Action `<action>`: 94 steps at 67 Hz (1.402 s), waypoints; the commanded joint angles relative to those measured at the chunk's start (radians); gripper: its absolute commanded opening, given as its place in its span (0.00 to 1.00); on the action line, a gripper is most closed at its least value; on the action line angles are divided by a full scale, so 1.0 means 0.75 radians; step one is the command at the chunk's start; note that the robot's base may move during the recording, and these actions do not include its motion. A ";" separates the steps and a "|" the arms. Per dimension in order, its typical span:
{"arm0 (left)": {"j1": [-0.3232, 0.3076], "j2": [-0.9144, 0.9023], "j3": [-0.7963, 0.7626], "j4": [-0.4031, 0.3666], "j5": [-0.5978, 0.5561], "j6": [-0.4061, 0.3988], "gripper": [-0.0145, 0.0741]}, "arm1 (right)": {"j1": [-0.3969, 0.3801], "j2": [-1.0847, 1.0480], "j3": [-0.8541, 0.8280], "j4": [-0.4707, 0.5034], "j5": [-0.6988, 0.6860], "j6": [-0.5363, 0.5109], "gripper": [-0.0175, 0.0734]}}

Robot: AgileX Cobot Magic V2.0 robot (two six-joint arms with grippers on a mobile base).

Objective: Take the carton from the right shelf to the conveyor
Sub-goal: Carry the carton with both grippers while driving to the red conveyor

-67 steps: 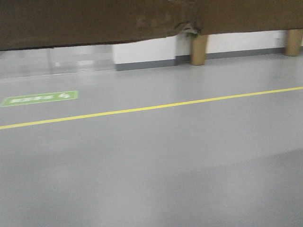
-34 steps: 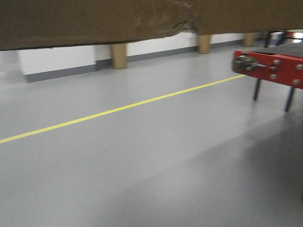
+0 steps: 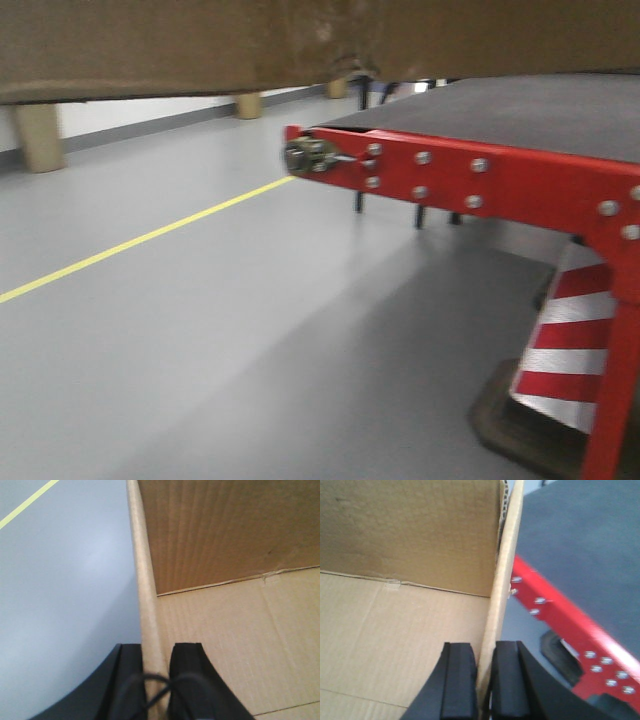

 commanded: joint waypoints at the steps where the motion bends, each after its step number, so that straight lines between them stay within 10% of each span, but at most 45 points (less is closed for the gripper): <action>1: -0.008 -0.008 -0.006 0.081 -0.036 0.000 0.14 | 0.002 -0.016 -0.003 -0.016 -0.059 -0.013 0.12; 34: -0.008 -0.008 -0.006 0.293 -0.036 0.000 0.14 | 0.002 -0.016 -0.003 -0.016 -0.059 -0.013 0.12; 94: -0.008 -0.007 -0.006 0.302 -0.036 0.000 0.14 | 0.002 -0.014 -0.003 -0.013 -0.059 -0.013 0.12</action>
